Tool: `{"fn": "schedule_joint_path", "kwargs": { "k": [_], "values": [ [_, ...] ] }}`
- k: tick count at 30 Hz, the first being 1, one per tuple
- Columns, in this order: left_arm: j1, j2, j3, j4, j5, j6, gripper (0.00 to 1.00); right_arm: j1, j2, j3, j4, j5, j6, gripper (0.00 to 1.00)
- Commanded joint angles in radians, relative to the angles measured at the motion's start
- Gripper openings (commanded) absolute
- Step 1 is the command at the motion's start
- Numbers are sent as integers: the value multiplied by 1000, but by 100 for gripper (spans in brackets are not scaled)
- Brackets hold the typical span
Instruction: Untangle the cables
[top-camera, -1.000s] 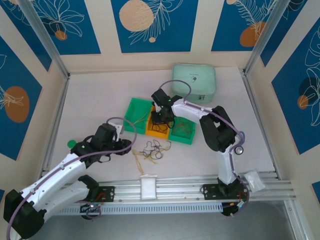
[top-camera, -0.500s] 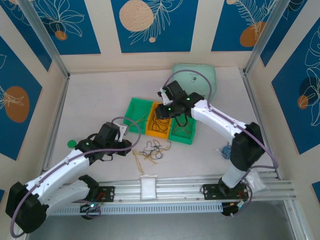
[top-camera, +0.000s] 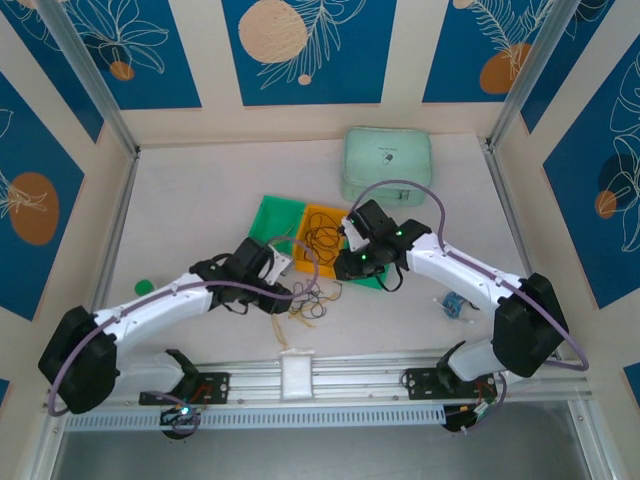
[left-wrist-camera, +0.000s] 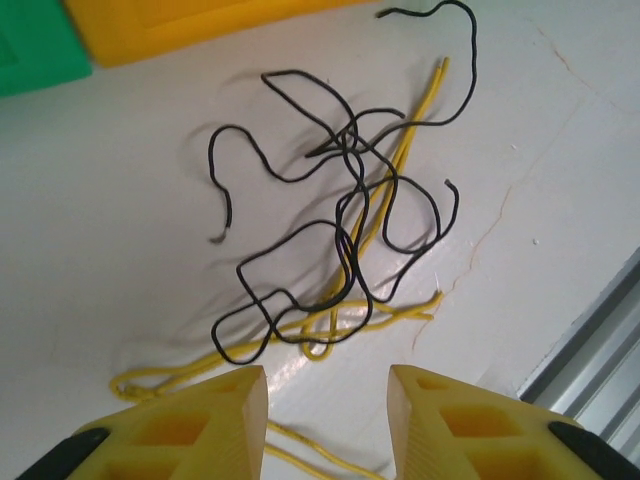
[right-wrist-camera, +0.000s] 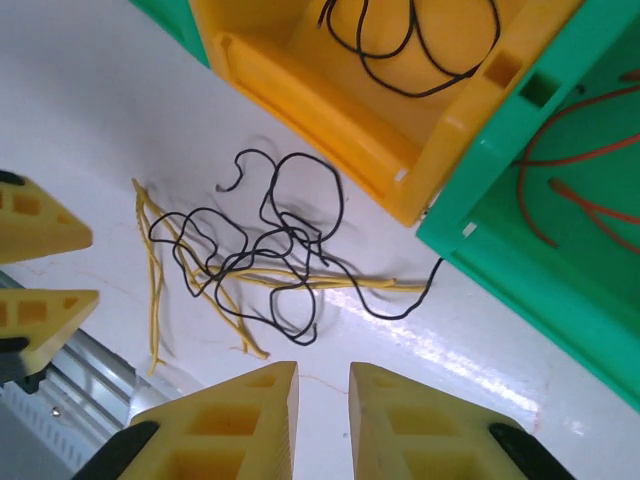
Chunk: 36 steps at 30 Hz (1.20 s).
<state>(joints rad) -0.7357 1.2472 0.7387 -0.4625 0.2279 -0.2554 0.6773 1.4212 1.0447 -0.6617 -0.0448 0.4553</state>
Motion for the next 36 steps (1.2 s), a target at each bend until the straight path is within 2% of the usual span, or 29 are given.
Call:
{"fn": "schedule_joint_path", "kwargs": {
  "k": [1, 5, 8, 10, 14, 21, 36],
  "values": [
    [-7, 27, 46, 23, -19, 3, 36, 48, -17, -3, 31, -35, 36, 22],
    [-7, -29, 40, 31, -133, -93, 37, 135, 32, 31, 59, 31, 52, 24],
    [3, -115, 16, 0, -214, -164, 47, 186, 104, 88, 28, 103, 55, 25],
    [24, -172, 3, -35, -228, -201, 51, 221, 163, 137, -12, 165, 56, 25],
    [81, -279, -27, -97, -216, -238, 56, 270, 270, 221, -55, 248, 61, 25],
    [130, -366, -80, -120, -170, -247, 56, 298, 439, 346, -152, 409, 91, 25],
    [162, -367, -99, -109, -148, -210, 56, 282, 595, 433, -148, 401, 65, 24]
  ]
}}
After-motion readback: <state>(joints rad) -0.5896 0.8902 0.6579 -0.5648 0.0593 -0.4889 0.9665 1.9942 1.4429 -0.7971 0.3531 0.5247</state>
